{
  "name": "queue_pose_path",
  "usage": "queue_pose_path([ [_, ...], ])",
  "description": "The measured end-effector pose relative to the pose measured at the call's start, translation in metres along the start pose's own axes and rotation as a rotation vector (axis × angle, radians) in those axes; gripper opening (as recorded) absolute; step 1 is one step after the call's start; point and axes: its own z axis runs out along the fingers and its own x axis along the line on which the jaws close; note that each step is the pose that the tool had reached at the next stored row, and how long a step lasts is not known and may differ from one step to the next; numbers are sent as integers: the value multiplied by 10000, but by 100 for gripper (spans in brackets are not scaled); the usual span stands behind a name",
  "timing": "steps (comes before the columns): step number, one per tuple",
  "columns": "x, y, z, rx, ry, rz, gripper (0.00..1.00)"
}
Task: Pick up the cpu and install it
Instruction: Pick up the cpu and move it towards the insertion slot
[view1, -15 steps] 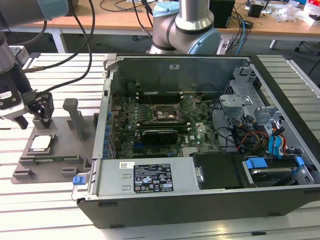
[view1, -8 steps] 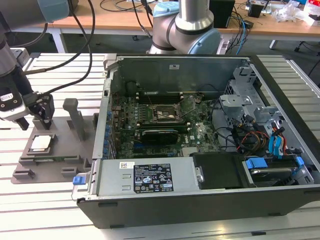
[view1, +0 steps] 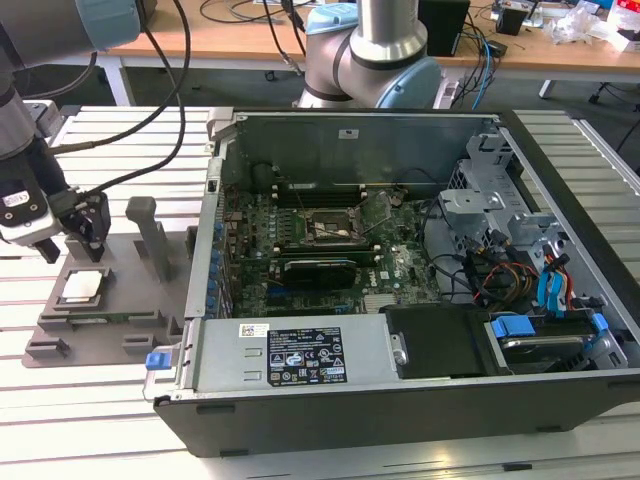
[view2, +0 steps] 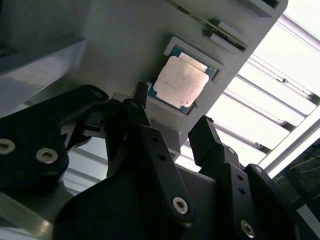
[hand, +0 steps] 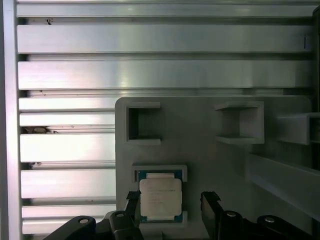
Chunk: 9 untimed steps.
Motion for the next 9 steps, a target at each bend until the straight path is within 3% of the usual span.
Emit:
queue_pose_path([
  [9, 3, 1, 95, 0, 0, -1, 60],
])
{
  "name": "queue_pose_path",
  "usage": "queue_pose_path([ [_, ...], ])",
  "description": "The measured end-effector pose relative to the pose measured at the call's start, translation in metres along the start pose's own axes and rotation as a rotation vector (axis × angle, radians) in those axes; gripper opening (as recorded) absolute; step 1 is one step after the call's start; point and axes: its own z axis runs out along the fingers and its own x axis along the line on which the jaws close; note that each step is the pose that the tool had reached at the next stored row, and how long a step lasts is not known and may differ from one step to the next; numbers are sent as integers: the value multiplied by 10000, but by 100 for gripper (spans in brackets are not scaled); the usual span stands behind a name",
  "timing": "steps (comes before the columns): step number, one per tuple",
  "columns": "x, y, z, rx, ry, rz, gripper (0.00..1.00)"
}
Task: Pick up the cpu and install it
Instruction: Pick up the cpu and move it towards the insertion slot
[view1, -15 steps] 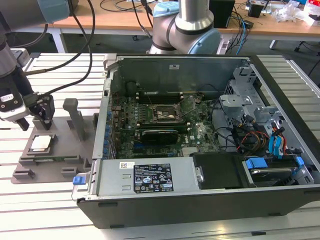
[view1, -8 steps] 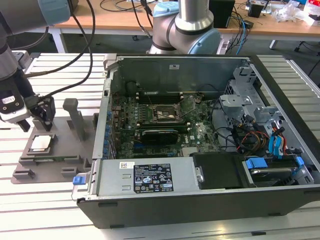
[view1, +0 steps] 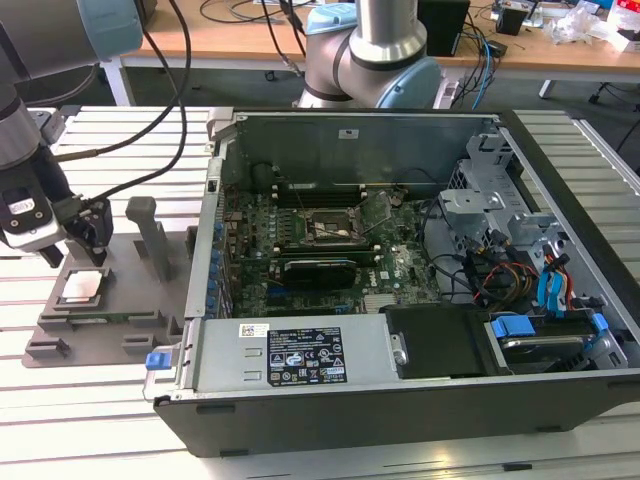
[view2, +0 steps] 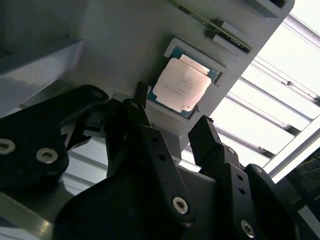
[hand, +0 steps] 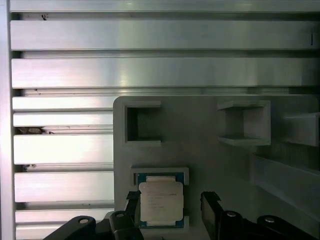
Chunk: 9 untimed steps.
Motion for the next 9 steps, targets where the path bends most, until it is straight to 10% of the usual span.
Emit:
queue_pose_path([
  [9, 3, 1, 105, 1, 1, 0, 60],
])
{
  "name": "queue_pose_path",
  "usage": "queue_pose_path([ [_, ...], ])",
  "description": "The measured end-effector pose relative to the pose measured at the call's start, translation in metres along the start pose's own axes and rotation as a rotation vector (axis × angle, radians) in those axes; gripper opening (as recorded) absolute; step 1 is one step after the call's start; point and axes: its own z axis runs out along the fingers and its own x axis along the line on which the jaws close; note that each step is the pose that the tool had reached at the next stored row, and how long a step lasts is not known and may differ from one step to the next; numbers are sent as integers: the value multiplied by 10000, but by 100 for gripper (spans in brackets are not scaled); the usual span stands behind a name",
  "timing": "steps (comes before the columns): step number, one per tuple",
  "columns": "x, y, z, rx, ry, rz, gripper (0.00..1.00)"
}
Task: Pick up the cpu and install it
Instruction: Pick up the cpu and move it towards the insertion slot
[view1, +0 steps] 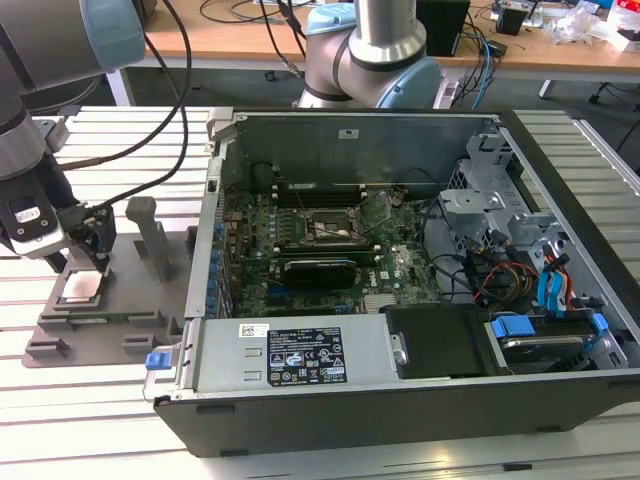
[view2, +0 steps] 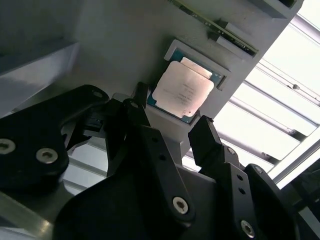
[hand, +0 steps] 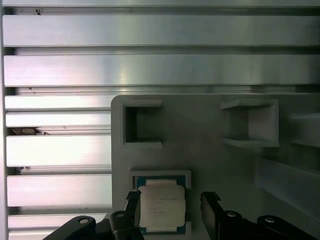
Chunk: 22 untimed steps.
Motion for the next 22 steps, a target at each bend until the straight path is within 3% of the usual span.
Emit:
queue_pose_path([
  [15, 15, -3, 95, -1, -3, 0, 60],
  [17, 34, -40, 104, 7, -1, 0, 60],
  [19, 38, -102, 104, 158, -6, -11, 60],
  [20, 43, -160, 115, 162, -7, -58, 60],
  [22, 48, -181, 136, 150, -13, -316, 60],
])
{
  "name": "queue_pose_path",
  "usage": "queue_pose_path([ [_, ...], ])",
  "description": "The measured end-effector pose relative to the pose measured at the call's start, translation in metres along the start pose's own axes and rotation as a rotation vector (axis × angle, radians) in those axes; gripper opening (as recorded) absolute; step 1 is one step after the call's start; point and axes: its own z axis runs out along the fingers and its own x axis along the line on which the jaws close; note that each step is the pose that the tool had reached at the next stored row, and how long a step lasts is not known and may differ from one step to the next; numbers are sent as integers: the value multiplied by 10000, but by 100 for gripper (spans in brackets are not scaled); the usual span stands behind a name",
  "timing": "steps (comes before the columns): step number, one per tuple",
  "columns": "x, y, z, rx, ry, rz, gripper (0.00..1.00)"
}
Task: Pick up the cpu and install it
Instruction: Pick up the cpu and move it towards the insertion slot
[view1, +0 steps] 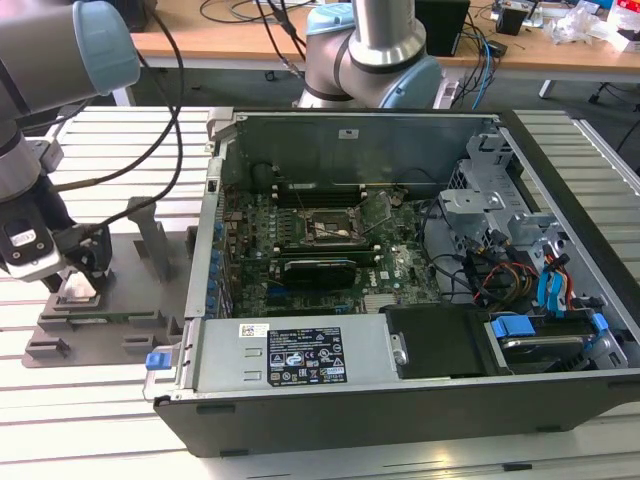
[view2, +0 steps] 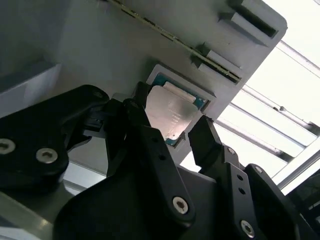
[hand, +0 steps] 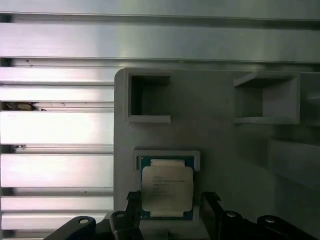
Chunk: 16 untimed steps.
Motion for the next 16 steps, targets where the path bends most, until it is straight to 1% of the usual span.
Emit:
queue_pose_path([
  [1, 0, 0, 7, -20, -1, -67, 60],
  [2, -1, 0, 15, -109, -4, -68, 60],
  [3, 0, 2, 25, -177, -6, -64, 60],
  [4, 2, 2, 44, -193, -6, -63, 60],
  [10, 14, 17, 119, -200, -6, -73, 60],
  [13, 14, 21, 138, -224, -8, -72, 60],
  [16, 14, 35, 143, -224, -5, -75, 60],
])
